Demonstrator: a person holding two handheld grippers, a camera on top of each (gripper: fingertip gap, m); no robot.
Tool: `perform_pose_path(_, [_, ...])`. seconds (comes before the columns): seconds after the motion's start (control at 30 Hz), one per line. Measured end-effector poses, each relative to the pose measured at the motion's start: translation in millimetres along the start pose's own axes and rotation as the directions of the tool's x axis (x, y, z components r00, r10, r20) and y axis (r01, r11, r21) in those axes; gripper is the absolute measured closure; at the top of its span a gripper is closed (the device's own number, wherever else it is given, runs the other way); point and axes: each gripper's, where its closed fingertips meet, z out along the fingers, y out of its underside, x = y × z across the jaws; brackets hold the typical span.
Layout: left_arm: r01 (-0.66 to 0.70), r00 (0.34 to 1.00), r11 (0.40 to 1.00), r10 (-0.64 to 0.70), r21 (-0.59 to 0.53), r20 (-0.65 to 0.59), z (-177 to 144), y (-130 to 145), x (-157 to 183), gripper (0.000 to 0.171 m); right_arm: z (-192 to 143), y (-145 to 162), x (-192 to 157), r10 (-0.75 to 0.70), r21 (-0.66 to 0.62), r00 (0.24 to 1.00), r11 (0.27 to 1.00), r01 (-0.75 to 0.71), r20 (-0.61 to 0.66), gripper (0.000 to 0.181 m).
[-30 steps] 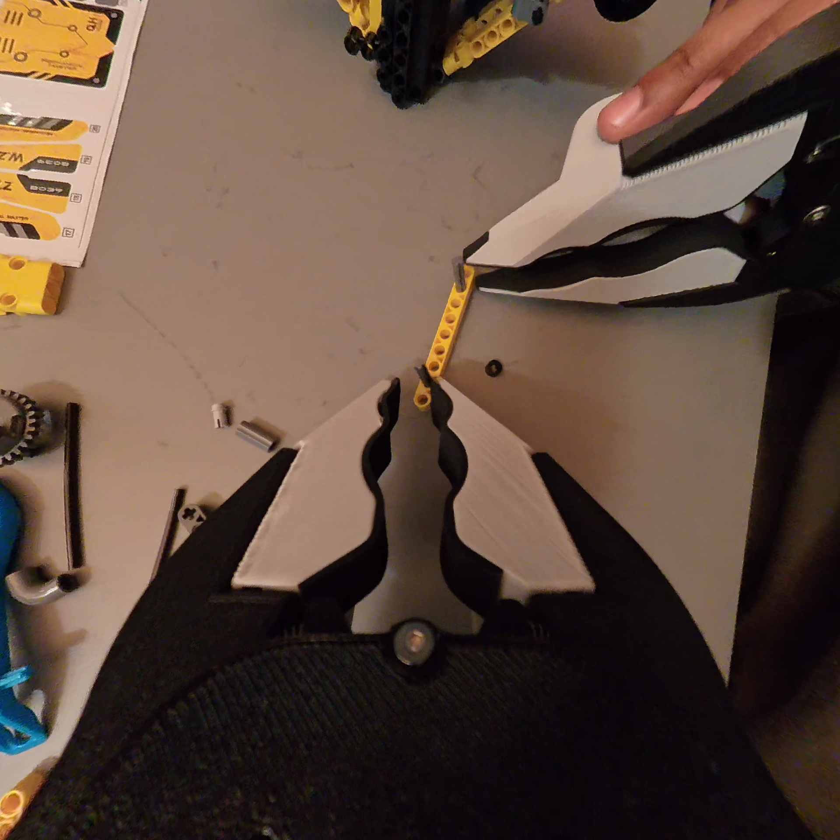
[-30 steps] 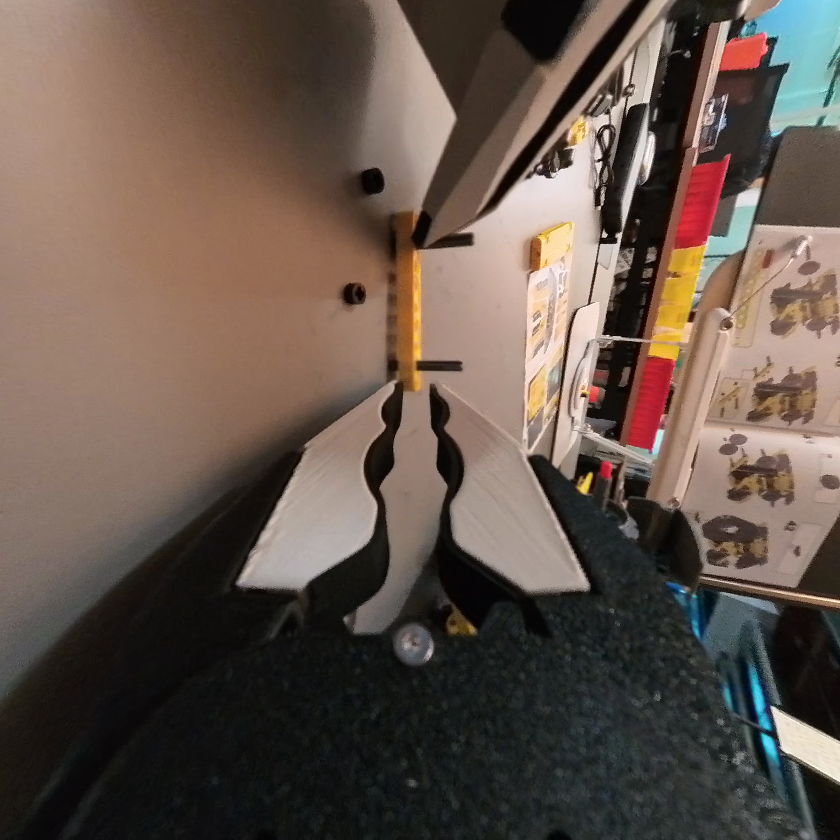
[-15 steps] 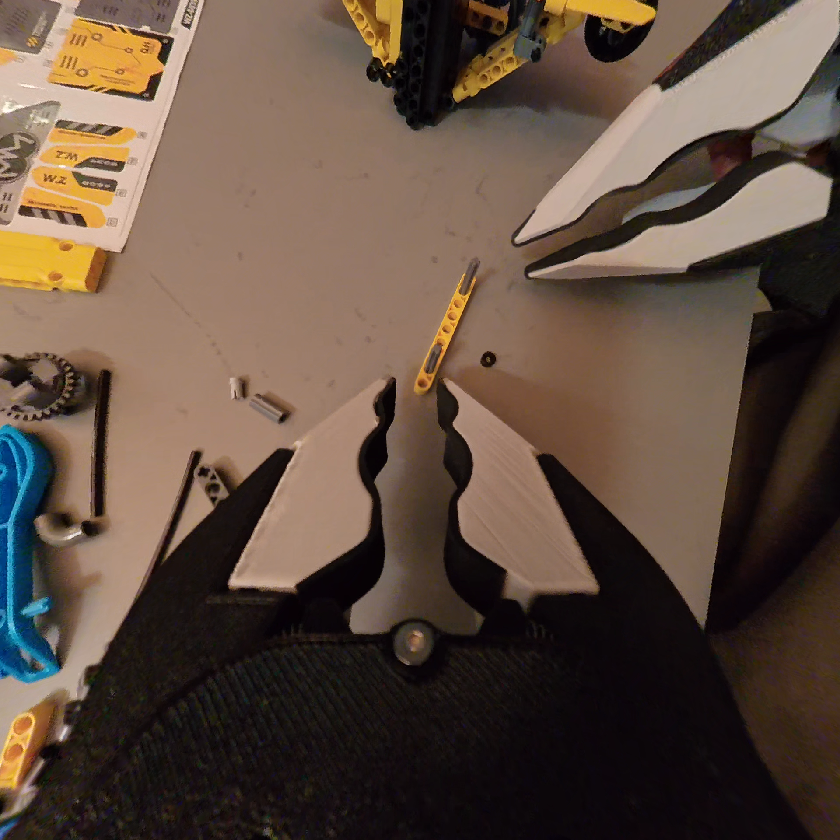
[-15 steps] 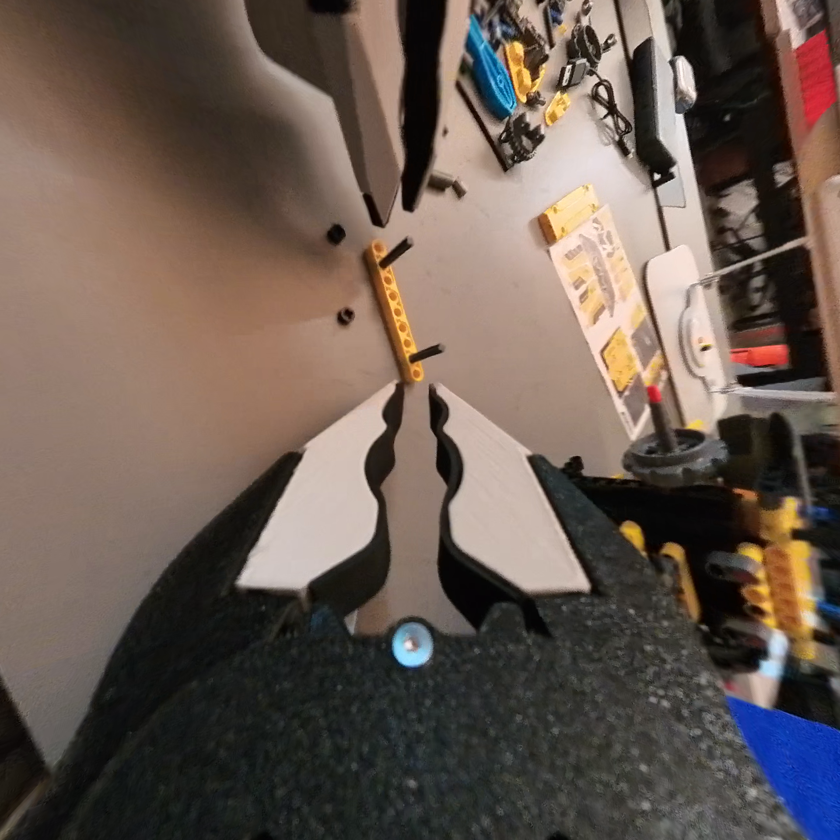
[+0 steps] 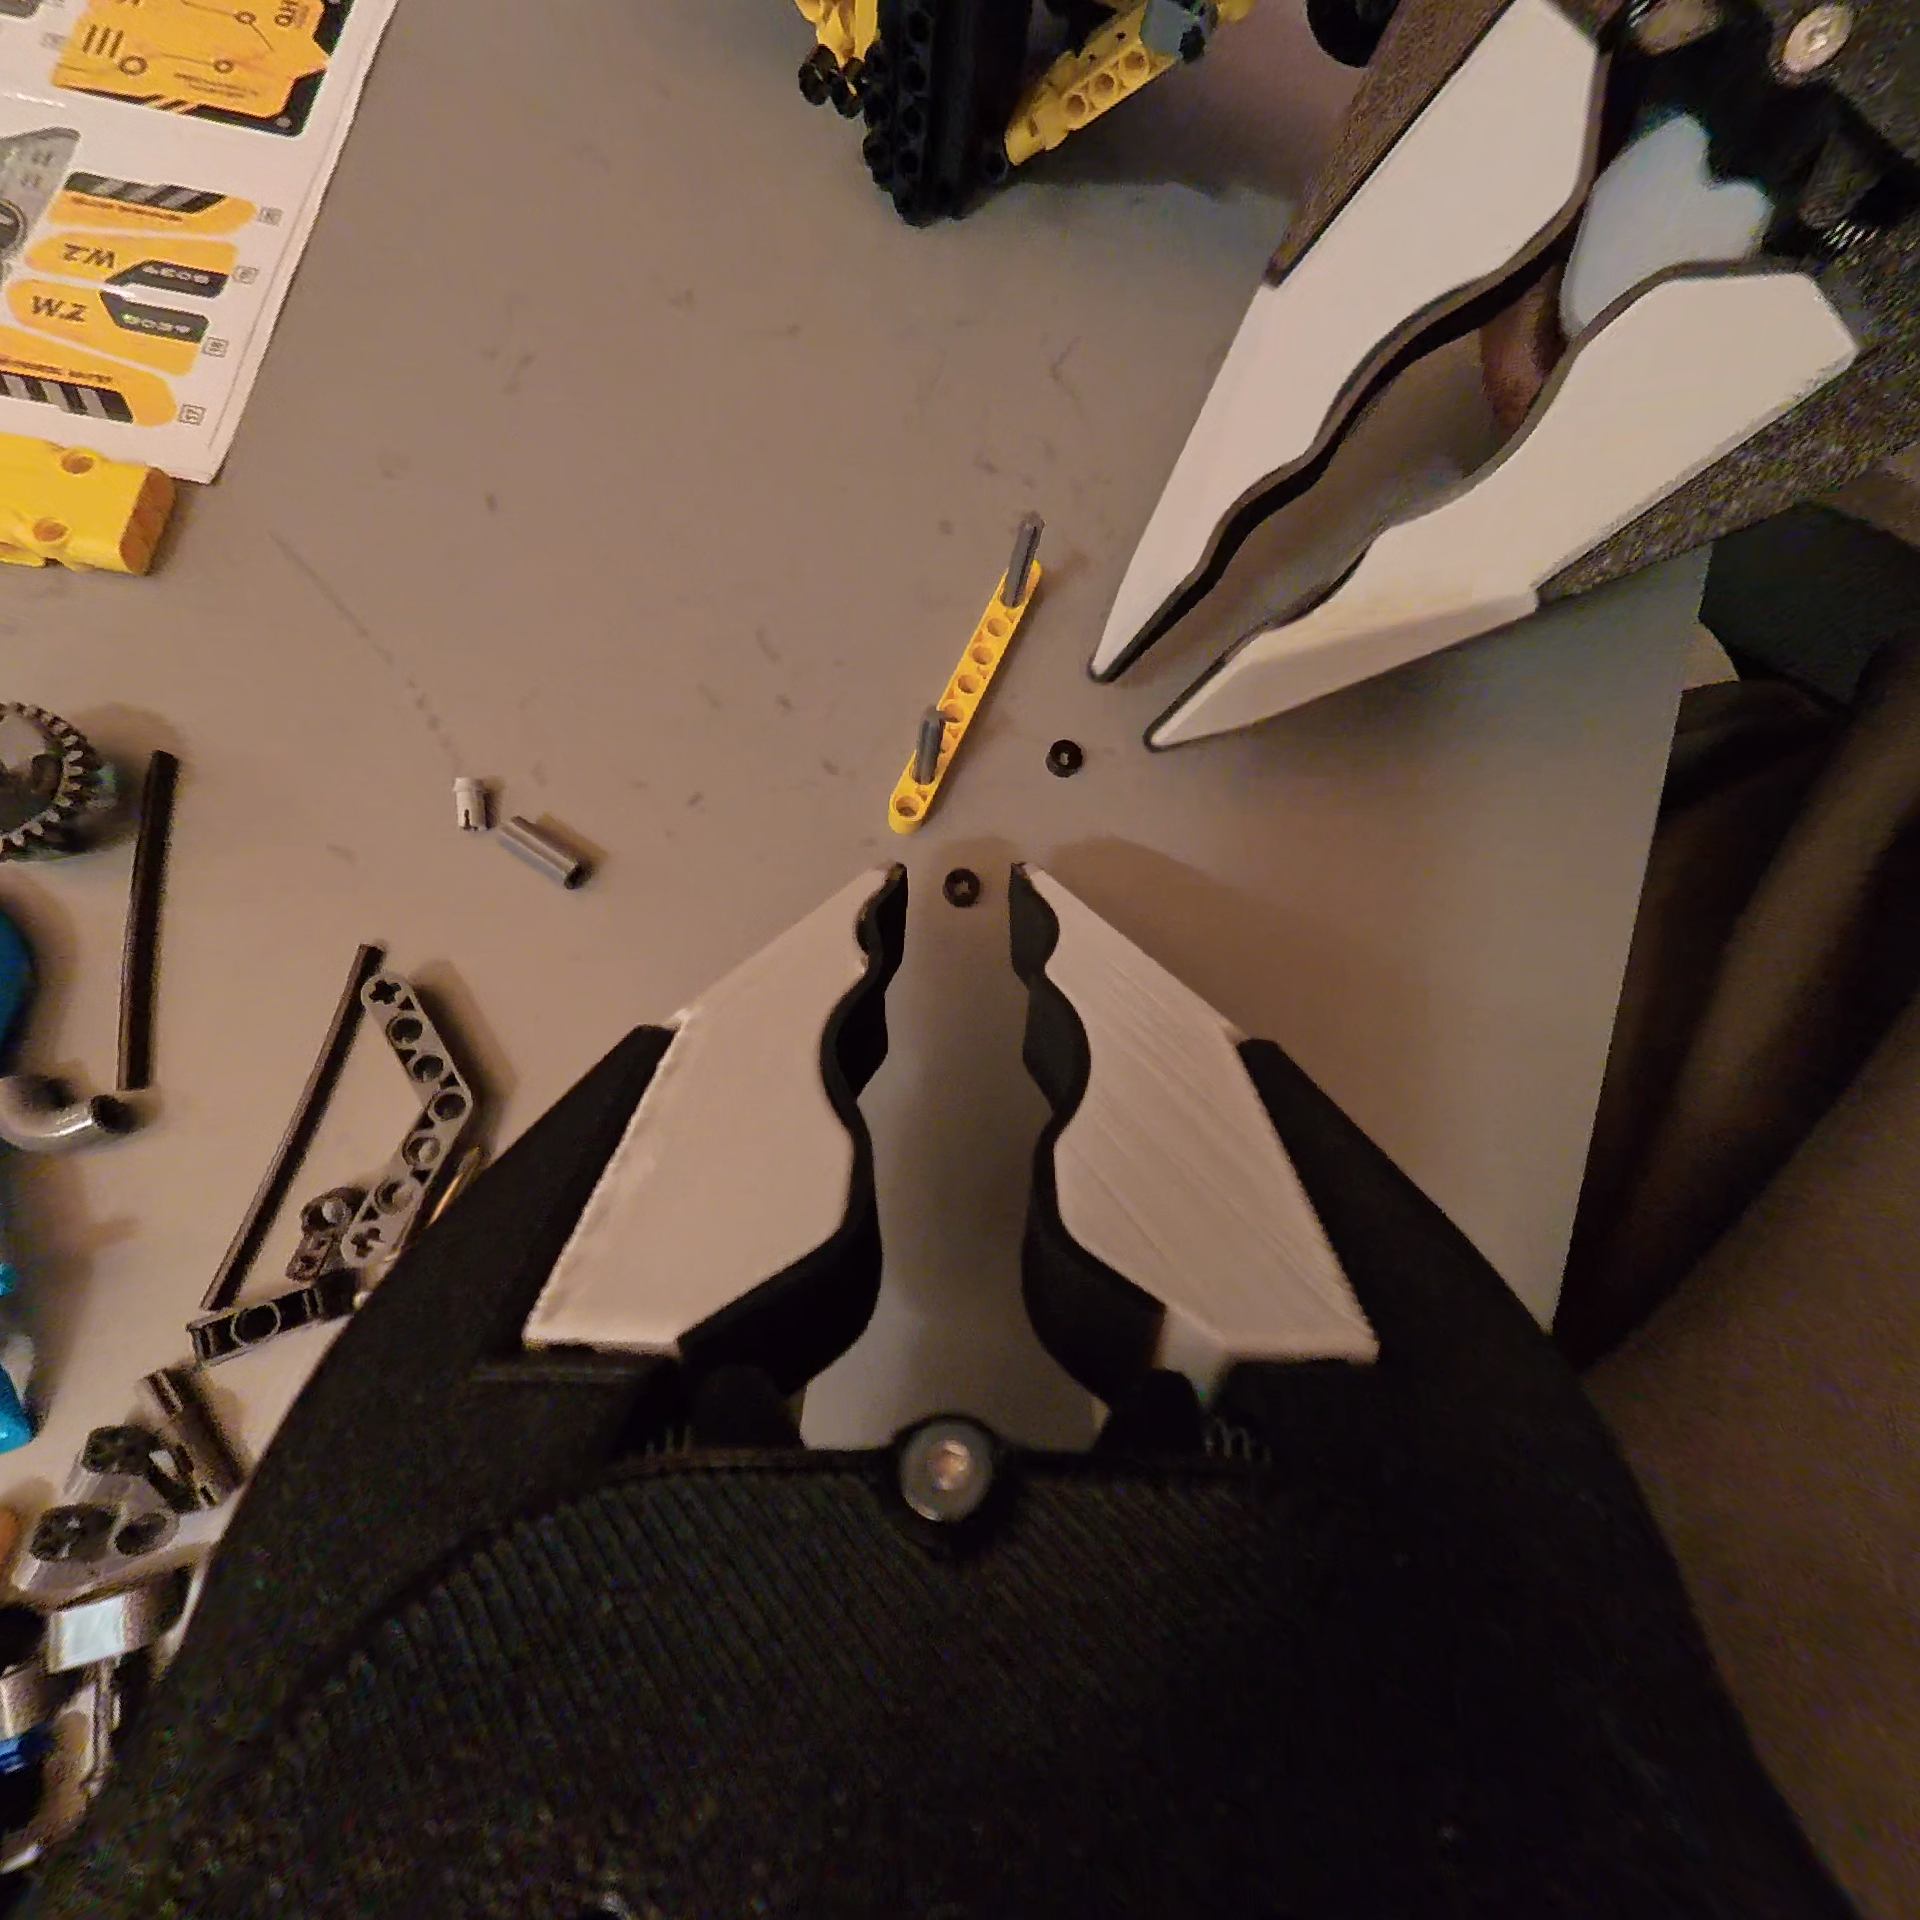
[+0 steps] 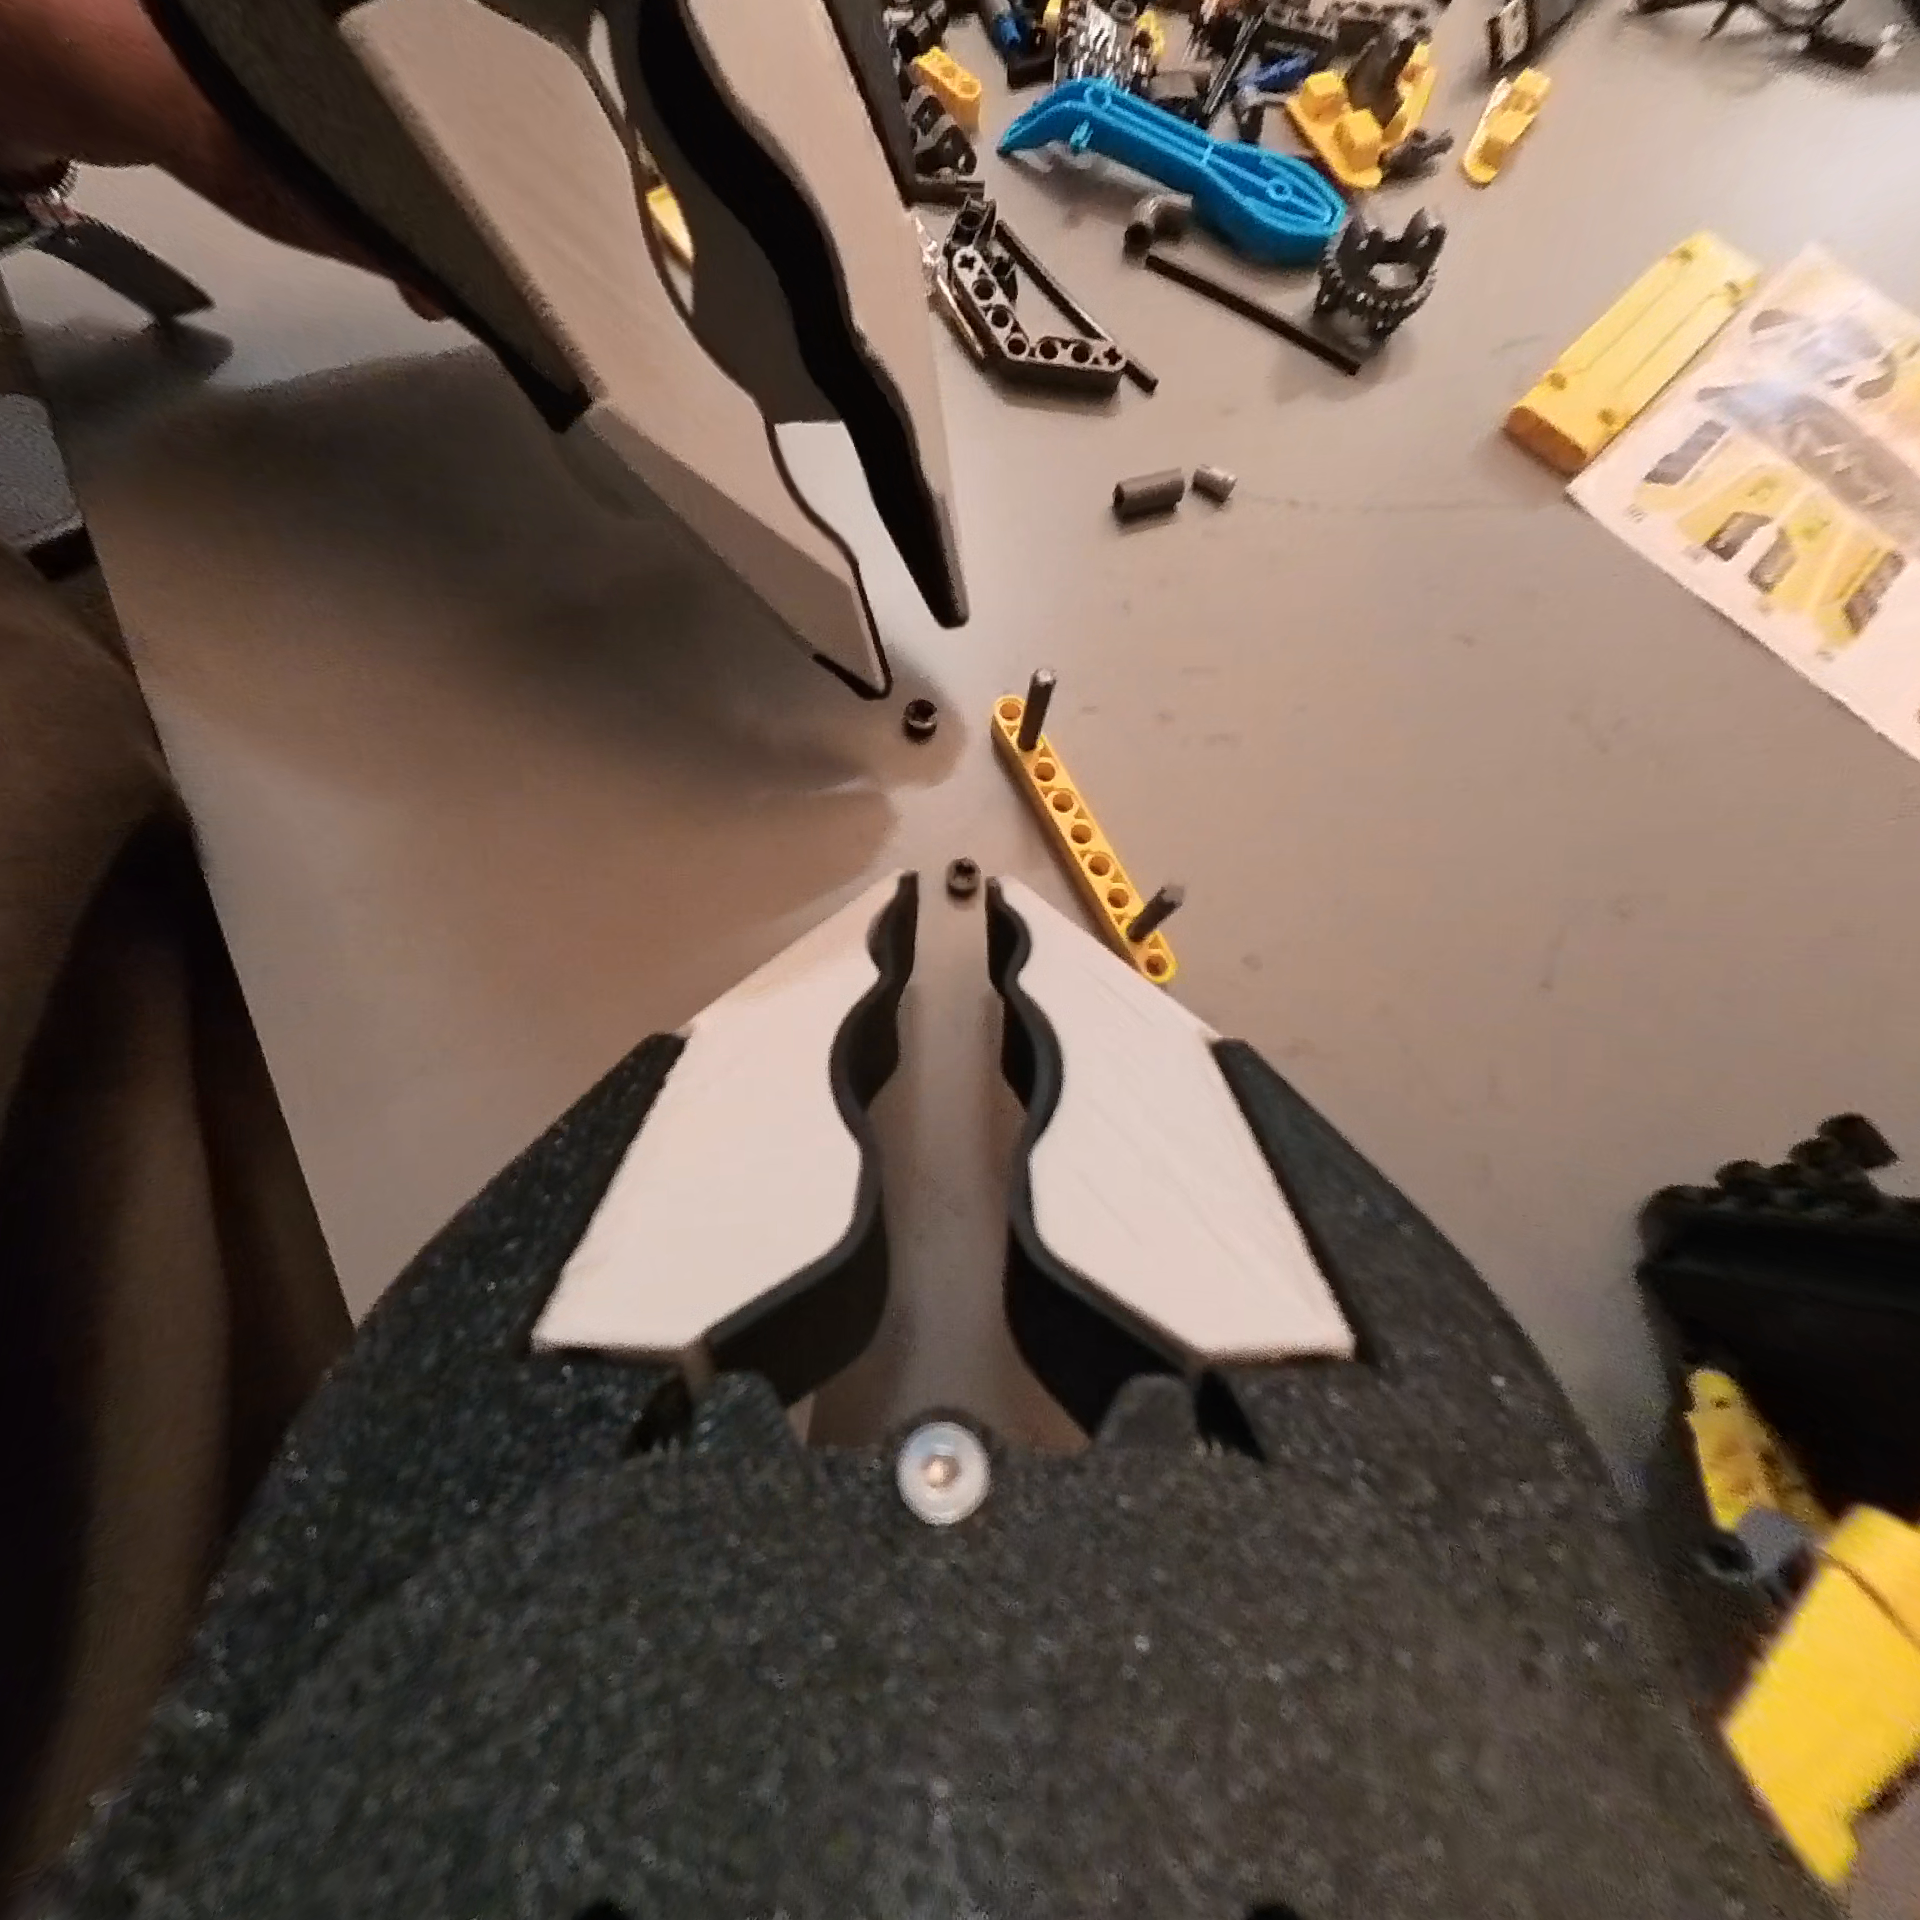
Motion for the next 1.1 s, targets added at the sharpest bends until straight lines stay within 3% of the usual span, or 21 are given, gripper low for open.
perform_pose_path(0.4, [-0.016, 1.0, 0.999, 0.017, 0.043, -0.013, 5.1, -10.6, -2.5, 0.153, 17.2, 7.7, 3.2, -0.025, -0.063, 0.999, 0.998, 0.024, -0.021, 0.175])
perform_pose_path(0.83, [-0.034, 0.999, 0.996, 0.035, 0.084, -0.008, 17.6, -13.9, -4.3, 0.156, 2.1, -29.6, 15.3, -0.064, 0.057, 0.993, 0.996, 0.07, -0.096, 0.175])
perform_pose_path(1.1, [-0.044, 0.999, 0.996, 0.042, 0.074, 0.027, 18.0, -12.5, -10.1, 0.157, 5.2, -23.4, 14.2, -0.056, 0.034, 0.995, 0.998, 0.059, -0.087, 0.175])
